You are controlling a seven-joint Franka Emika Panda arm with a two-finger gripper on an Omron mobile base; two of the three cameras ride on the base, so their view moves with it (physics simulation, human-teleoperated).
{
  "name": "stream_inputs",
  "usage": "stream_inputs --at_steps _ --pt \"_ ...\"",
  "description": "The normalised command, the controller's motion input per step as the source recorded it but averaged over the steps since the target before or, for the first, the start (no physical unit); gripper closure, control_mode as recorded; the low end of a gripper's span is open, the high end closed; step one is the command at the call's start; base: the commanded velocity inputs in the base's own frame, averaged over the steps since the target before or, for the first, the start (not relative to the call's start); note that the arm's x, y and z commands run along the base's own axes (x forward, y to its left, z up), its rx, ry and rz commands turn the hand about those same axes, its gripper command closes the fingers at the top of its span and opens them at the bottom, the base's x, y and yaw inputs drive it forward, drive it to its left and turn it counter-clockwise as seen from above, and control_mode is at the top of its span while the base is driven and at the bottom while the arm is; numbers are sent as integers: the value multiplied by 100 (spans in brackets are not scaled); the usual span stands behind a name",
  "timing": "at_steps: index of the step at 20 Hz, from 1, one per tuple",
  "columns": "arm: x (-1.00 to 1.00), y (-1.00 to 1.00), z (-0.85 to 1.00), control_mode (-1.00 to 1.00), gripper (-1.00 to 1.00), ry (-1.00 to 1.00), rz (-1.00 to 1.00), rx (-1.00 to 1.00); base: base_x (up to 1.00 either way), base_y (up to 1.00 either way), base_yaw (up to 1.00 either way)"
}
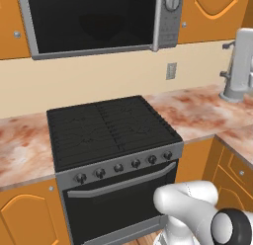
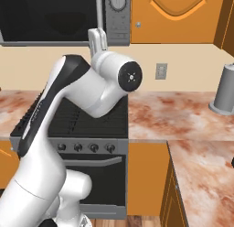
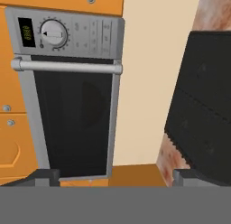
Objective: Pick the tomato from the sink and place it in the bowl. Then pick the bowl and place it in the microwave. Then close the microwave door and press the start button.
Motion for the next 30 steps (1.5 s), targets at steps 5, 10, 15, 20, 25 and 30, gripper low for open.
stream_inputs --at_steps 5,10,15,20,25,30 --pt "62 17 -2 -100 -100 0 -6 0 0 0 0" --pt "45 11 -1 -100 -100 0 -5 0 0 0 0" --pt "2 0 0 -100 -100 0 -6 0 0 0 0" --pt "5 0 0 -100 100 0 -9 0 0 0 0" --pt "8 0 0 -100 100 -1 -8 0 0 0 0" --pt "25 -3 0 -100 100 -6 -7 0 0 0 0"
